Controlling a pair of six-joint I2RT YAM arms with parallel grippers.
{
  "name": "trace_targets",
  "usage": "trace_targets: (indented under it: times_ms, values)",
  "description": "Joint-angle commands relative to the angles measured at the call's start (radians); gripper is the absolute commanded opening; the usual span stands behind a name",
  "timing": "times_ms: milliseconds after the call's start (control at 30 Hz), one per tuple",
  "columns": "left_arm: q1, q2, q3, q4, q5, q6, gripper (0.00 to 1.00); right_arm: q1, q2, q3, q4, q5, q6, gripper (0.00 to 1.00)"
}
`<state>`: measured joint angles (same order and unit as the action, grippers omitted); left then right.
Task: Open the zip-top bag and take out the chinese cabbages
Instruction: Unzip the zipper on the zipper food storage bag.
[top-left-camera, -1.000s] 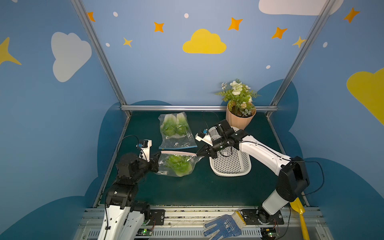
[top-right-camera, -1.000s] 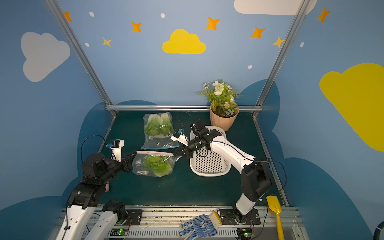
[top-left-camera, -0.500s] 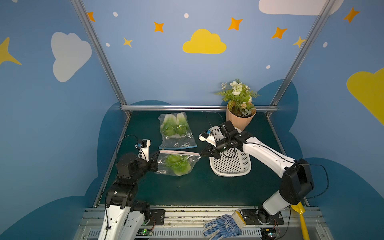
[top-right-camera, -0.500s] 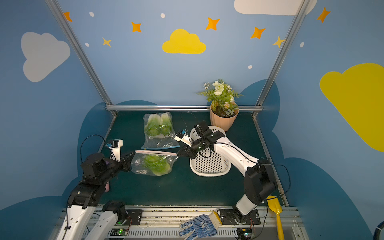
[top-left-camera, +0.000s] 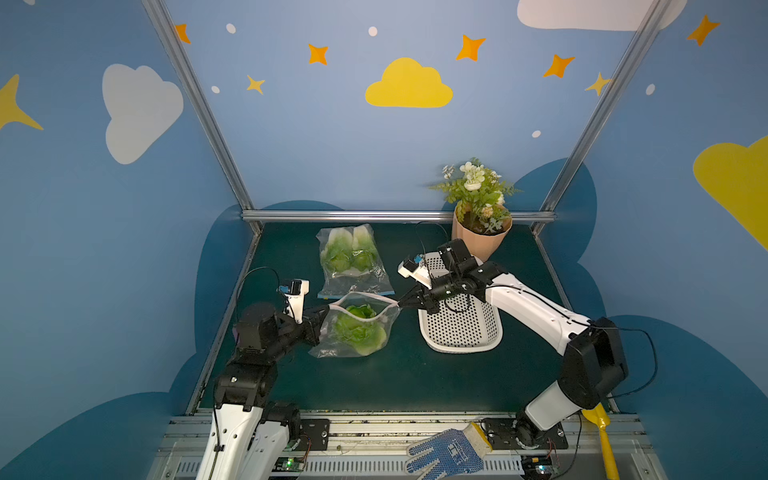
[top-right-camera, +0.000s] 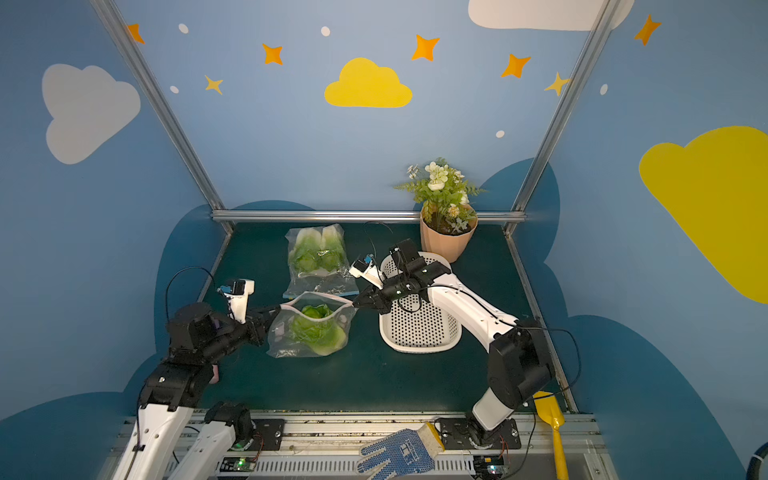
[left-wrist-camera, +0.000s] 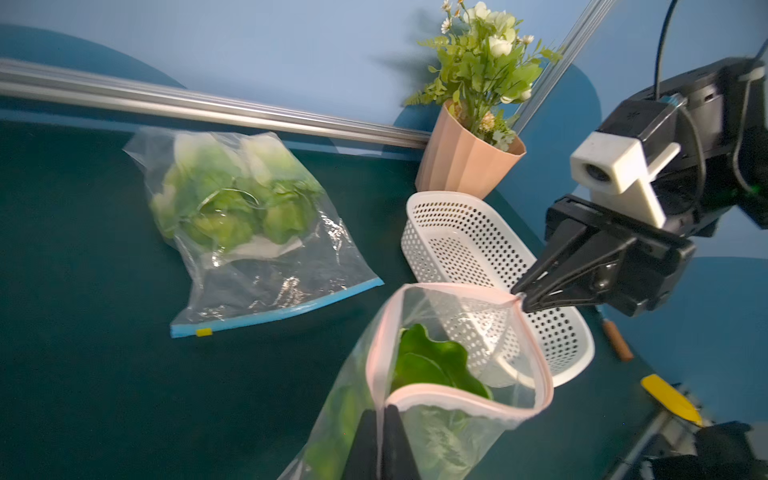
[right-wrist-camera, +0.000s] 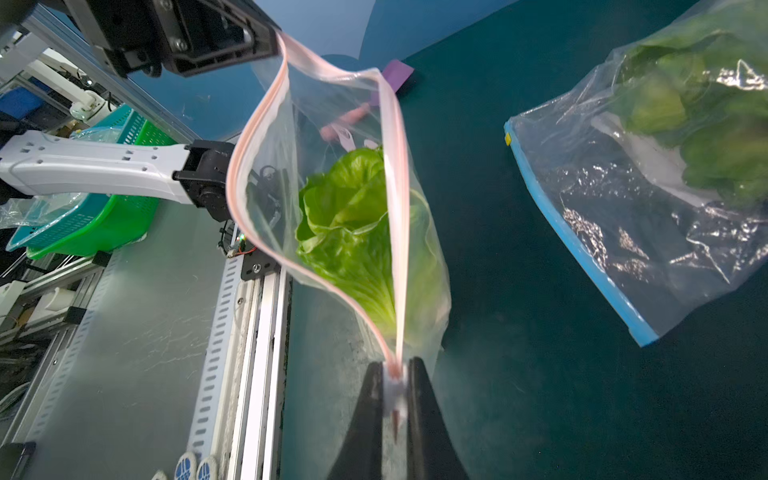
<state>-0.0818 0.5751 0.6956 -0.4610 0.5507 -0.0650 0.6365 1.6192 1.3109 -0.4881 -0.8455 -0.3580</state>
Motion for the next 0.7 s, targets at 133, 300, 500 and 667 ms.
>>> trace_targets:
  times_ms: [133,300,500,667]
  values:
    - [-0.045,0.016,0.038,-0.030,0.170,-0.030,0.49,0.043,0.062,0.084,0.107,0.011,0.033,0.00]
    - [-0.058,-0.031,0.050,-0.068,0.105,-0.030,0.75,0.045,0.086,0.122,0.099,0.007,0.009,0.00]
    - [-0.057,-0.007,0.111,-0.080,-0.065,0.015,0.84,0.048,0.104,0.162,0.047,-0.016,-0.037,0.00]
    - [-0.060,0.126,0.181,-0.096,-0.095,0.087,0.80,0.055,0.110,0.164,0.036,-0.029,-0.054,0.00]
